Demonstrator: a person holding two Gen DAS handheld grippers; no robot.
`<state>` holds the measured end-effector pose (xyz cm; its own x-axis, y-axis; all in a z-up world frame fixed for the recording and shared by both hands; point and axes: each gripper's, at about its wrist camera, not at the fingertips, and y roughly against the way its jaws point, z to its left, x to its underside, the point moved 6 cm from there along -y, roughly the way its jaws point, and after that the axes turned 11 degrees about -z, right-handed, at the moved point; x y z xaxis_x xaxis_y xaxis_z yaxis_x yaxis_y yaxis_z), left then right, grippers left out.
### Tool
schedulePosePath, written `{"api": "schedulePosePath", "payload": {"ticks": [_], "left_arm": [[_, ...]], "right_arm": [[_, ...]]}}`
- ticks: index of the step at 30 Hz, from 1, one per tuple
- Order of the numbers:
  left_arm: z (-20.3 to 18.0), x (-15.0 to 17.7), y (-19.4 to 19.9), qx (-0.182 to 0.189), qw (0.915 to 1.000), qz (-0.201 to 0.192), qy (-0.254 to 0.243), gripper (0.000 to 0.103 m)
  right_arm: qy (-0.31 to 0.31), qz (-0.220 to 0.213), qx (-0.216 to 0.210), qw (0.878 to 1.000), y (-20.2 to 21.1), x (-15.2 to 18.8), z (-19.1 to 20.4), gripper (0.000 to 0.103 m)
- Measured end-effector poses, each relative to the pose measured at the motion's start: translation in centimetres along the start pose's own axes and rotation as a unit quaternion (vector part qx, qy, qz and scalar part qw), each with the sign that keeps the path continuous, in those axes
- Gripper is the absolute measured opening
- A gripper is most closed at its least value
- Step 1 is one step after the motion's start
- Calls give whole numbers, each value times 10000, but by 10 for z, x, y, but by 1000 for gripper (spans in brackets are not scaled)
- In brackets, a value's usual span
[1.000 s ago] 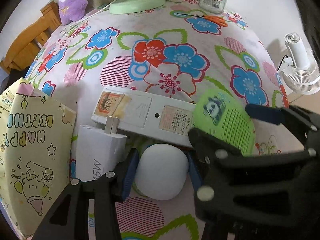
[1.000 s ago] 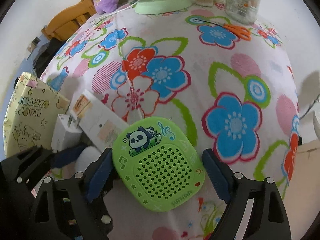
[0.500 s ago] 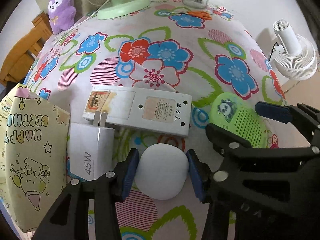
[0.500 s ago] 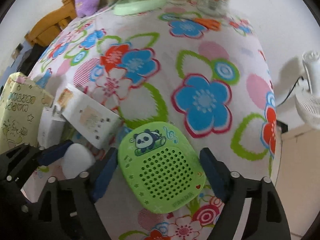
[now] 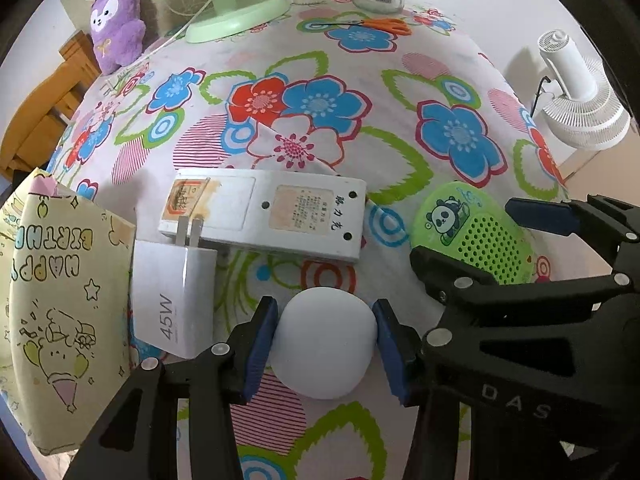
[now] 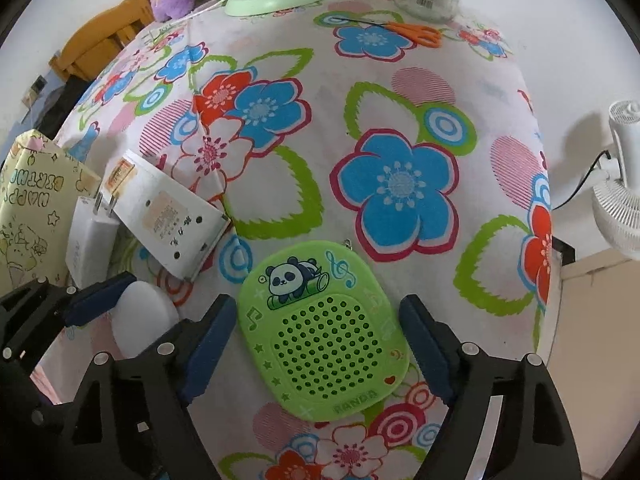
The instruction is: Organize rigid objects
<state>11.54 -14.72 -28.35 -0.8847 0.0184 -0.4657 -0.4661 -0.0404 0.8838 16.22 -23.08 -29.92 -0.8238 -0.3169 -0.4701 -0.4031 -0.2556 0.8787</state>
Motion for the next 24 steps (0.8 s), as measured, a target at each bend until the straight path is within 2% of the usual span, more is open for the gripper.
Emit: {"api": "schedulePosePath", "payload": {"ticks": [2,4,5,7,8,10,11,16,24], "left_arm": [[-2,0,0,72,10000,34,25,50],[-4,-3,2,189,9997,13,119,50],[-6,-4,2,189,9998,14,92,50],[-9,-5,3,51,9999,-26,-137,50],[-9,-5,2,38,9998,-14,-174,51],[-7,-2,0,91,9998,93,-124,51],[-6,-1,-1,112,9998,114,-111,51],[1,6,2,98,9999,122,-72,51],[11,15,10,25,9998,194,-65,51]], "right_arm": [[-82,-3,33,10000,1,1,0,82],[-135,-121,-6,9998,9,2,3,51],[-179,-124,-26,9998,11,2,4,49],[-310,-98,12,9995,11,4,2,50],[-278,-154,57,9995,12,4,2,54],[-222,-164,295,9992,13,6,-1,71],[-213,-109,316,9992,12,8,-2,72],[-274,53,45,9996,11,14,-7,82],[344,142,-110,9992,10,13,12,83]]}}
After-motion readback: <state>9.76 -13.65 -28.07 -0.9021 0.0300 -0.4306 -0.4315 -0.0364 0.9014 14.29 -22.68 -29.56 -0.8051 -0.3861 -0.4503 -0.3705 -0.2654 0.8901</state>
